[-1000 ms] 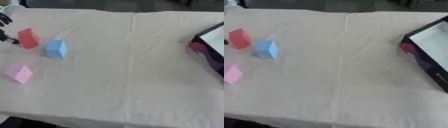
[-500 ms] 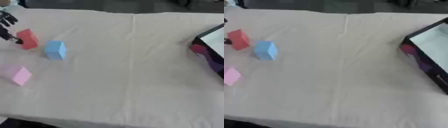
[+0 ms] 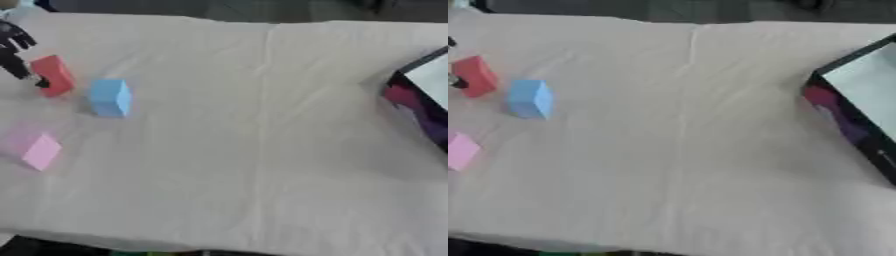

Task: Pick up the objects with one hand, pass them to the other hand, and then place them into the box on the other side of the table.

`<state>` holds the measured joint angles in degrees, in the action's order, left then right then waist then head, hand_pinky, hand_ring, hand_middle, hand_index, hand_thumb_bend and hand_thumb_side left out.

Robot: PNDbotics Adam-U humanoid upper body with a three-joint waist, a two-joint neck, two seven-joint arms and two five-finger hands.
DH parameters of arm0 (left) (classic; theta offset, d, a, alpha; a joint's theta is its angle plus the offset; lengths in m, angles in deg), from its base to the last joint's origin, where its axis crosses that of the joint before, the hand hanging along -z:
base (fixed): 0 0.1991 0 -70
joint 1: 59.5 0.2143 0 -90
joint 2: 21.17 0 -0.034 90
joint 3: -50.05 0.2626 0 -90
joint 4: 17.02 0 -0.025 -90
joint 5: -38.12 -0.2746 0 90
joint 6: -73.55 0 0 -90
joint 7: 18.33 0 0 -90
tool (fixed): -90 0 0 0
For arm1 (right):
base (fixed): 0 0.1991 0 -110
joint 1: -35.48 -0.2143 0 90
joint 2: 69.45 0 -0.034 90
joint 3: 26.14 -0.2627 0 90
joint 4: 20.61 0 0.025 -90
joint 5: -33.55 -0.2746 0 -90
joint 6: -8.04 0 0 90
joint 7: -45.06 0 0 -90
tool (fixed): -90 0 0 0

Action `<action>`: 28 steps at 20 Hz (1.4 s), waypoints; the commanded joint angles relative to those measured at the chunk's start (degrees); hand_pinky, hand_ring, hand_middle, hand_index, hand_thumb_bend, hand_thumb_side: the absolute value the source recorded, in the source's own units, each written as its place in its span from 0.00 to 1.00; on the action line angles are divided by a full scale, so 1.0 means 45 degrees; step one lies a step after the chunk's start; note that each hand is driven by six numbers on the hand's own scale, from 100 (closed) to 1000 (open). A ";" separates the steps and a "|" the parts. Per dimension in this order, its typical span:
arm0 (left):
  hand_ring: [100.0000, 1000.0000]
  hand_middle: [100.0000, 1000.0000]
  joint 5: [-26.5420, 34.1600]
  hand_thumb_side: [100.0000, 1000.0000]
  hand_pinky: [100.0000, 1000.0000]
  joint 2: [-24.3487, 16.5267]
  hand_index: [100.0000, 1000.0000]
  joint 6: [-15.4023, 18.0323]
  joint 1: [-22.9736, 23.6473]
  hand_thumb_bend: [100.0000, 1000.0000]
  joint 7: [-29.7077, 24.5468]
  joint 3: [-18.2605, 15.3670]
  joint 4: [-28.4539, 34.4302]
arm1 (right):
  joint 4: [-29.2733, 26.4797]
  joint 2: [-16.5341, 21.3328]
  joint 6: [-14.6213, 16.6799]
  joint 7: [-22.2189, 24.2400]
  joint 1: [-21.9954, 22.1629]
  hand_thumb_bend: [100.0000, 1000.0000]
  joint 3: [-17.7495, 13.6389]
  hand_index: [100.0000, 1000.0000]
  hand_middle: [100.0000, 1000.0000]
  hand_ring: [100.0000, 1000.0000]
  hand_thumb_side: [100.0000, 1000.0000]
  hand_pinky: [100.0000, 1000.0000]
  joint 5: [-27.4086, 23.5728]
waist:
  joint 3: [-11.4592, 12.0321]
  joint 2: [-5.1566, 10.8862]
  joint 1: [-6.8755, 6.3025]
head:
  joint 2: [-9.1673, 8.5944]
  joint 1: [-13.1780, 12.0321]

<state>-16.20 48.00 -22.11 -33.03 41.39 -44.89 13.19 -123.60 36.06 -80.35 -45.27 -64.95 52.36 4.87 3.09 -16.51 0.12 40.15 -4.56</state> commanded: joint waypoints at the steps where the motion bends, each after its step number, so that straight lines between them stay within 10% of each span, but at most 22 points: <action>1: 0.85 0.78 -0.0190 0.00 0.87 -0.0289 0.83 -0.0269 -0.0270 0.60 0.0252 -0.0213 -0.0094 | -0.0061 0.0202 -0.0037 0.0051 -0.0125 0.00 -0.0036 1.00 1.00 1.00 0.55 1.00 0.0138 | -0.0044 0.0166 0.0000 | -0.0135 -0.0117; 18: 0.84 0.77 -0.0676 0.00 0.86 -0.0243 0.80 -0.1158 -0.0071 0.60 0.1729 -0.0396 -0.0771 | 0.0162 -0.0284 -0.0222 0.0340 -0.0106 0.00 0.0033 1.00 1.00 1.00 0.57 1.00 0.0527 | -0.0280 -0.0165 0.0110 | -0.0361 -0.0445; 28: 0.81 0.70 -0.0942 0.00 0.83 -0.0180 0.62 -0.1213 -0.0040 0.49 0.1646 -0.0305 -0.0957 | 0.0242 -0.0314 -0.0225 0.0333 -0.0091 0.00 -0.0024 1.00 1.00 1.00 0.57 1.00 0.0556 | -0.0304 -0.0202 0.0090 | -0.0287 -0.0517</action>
<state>-20.04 48.42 -27.53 -32.50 49.04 -46.23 8.78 -121.96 33.40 -81.47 -43.91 -65.07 52.98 7.13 1.78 -18.39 0.60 39.13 -6.77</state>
